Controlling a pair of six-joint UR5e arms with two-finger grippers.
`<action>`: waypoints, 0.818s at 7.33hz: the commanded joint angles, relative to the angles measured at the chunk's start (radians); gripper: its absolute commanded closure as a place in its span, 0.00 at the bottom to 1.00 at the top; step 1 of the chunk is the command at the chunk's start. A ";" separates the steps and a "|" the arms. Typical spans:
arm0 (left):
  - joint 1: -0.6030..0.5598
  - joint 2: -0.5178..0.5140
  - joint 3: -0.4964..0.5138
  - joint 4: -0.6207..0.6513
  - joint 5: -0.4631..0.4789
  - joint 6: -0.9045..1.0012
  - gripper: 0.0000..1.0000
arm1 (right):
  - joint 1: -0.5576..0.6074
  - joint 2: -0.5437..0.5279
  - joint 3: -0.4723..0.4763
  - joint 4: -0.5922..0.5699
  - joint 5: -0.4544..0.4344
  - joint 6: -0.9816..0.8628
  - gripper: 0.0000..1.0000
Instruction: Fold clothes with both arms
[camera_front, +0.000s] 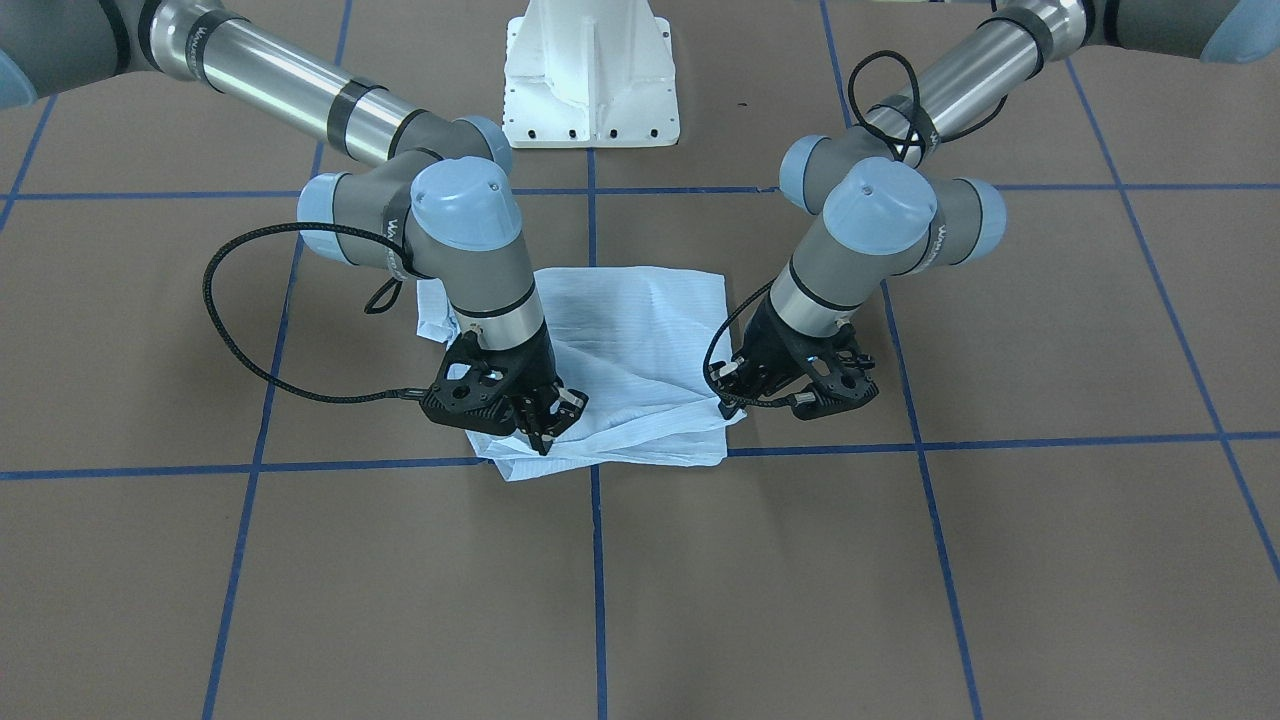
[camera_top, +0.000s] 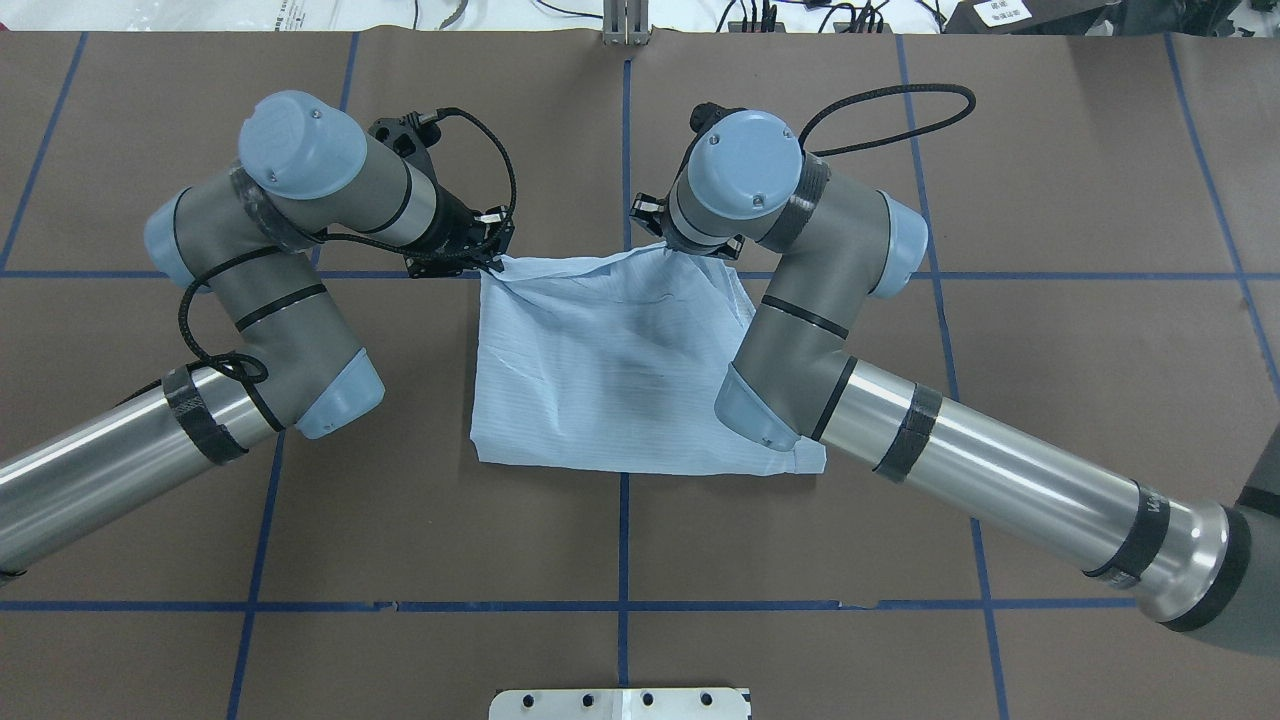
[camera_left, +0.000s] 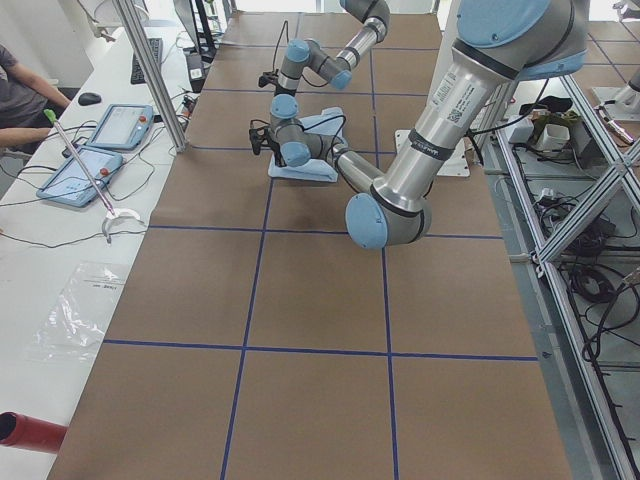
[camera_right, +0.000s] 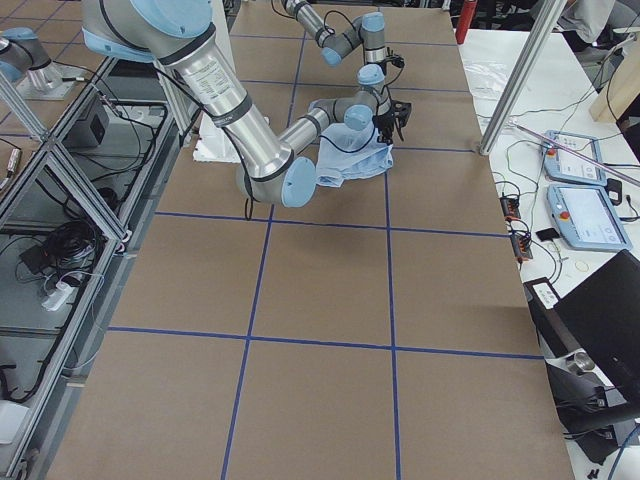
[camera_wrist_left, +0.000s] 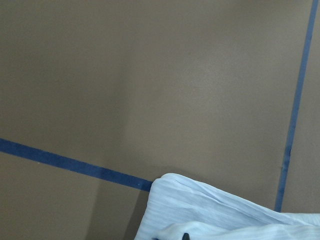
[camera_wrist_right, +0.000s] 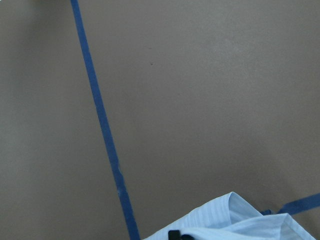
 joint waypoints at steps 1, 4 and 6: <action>-0.003 0.005 0.000 0.002 0.001 0.004 0.00 | 0.002 0.001 -0.006 0.001 0.000 -0.002 0.00; -0.081 0.035 -0.008 0.012 -0.006 0.101 0.00 | 0.102 -0.008 -0.003 -0.141 0.081 -0.263 0.00; -0.212 0.119 -0.028 0.019 -0.063 0.340 0.00 | 0.259 -0.102 0.061 -0.243 0.228 -0.583 0.00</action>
